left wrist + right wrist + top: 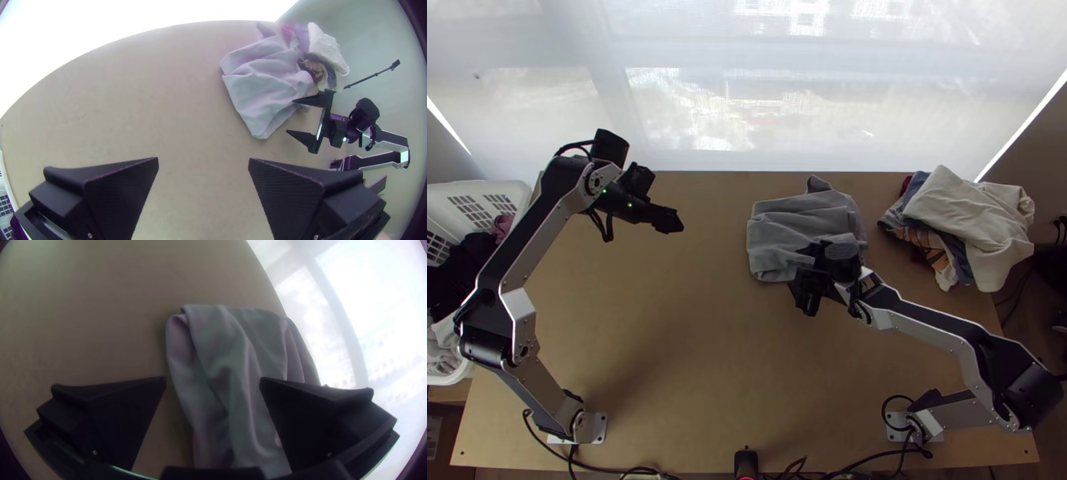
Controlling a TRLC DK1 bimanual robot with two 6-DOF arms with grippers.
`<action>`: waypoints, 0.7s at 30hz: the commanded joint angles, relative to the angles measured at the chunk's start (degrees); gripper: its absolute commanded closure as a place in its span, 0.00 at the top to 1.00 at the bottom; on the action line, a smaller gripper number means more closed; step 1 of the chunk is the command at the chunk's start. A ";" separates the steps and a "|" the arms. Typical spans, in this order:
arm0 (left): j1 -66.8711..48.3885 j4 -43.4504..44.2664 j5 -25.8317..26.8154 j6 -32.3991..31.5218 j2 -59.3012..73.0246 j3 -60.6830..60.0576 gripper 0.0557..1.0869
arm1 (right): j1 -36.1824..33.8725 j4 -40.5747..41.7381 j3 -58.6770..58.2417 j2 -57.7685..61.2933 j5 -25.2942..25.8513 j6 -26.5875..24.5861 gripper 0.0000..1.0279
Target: Fold the t-shirt
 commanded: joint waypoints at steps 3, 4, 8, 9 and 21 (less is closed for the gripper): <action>0.98 0.16 -0.96 0.03 -1.71 -1.80 0.96 | -0.19 6.46 -5.24 1.36 0.99 -3.81 0.96; 1.06 0.16 -0.96 0.03 -1.80 -1.80 0.96 | -0.27 7.08 -5.15 2.06 1.34 -4.16 0.96; 1.15 -0.02 -1.05 0.03 -2.24 -2.06 0.96 | -1.42 9.54 -3.66 6.46 2.92 -6.35 0.96; 1.24 -0.11 -1.05 0.03 -2.41 -2.32 0.96 | -1.86 10.42 -3.04 7.86 3.54 -6.97 0.96; 2.65 -0.02 -1.23 0.38 -4.70 -4.96 0.96 | -3.17 13.85 8.82 18.67 9.78 -7.15 0.96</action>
